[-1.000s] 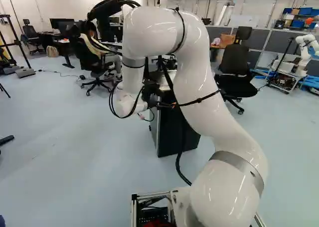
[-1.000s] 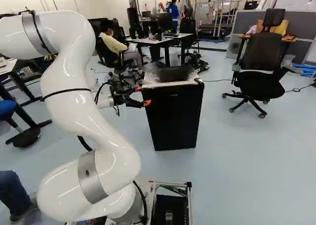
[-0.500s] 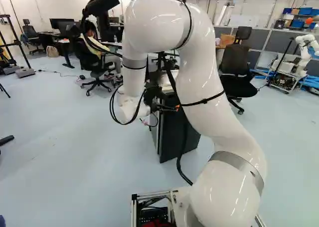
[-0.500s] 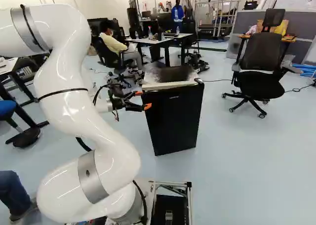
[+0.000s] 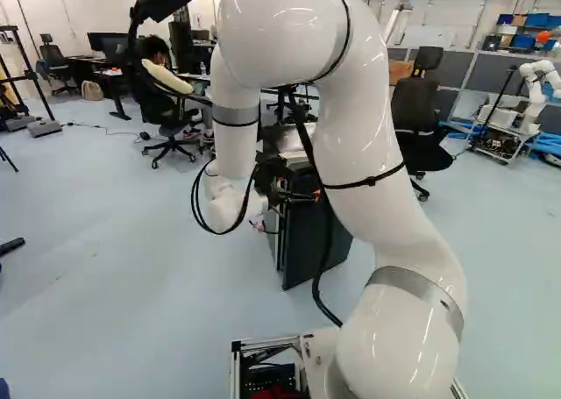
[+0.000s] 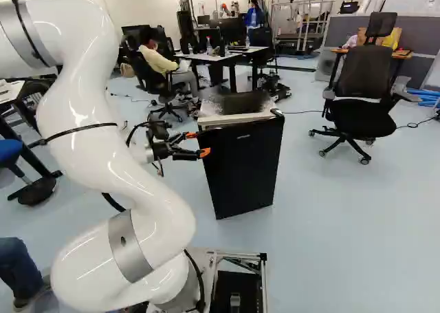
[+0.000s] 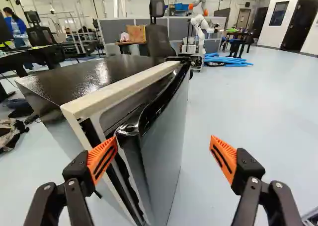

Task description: Grab a drink from the fridge

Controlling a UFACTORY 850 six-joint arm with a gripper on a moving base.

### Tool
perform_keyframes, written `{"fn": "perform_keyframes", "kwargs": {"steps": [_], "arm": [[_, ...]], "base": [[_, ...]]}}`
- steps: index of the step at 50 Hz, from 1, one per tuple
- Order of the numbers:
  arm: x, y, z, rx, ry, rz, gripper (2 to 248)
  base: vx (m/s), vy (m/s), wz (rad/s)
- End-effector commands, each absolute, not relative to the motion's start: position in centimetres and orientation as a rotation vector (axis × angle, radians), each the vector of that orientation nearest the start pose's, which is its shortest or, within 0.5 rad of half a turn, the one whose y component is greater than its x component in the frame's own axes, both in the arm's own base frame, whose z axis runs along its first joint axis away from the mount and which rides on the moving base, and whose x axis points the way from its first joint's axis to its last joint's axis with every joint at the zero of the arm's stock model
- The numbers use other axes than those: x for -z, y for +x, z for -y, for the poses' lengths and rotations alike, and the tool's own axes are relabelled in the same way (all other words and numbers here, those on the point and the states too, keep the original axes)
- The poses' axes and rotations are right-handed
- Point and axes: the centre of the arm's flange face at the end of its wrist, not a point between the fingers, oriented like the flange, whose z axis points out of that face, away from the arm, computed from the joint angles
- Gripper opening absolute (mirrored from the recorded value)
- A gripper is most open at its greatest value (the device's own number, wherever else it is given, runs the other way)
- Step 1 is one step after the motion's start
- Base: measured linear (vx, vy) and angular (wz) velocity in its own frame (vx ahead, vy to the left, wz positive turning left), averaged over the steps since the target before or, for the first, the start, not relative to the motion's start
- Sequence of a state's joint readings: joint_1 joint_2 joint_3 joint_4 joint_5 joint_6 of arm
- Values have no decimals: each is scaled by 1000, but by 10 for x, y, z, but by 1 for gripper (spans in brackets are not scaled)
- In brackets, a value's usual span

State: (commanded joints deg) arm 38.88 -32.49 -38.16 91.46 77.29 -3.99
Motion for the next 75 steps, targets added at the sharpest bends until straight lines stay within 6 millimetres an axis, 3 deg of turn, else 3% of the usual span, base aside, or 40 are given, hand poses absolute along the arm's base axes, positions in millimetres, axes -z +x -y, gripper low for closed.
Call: {"fn": "perform_keyframes", "kwargs": {"steps": [23,44,75], "arm": [[-265,367,-186,-1547,1886,939,247],[-268,377,-200,-1592,1865,940,247],[-269,428,-207,-1608,1813,1053,247]], "base": [[0,0,0],[0,0,0],[0,0,0]]}}
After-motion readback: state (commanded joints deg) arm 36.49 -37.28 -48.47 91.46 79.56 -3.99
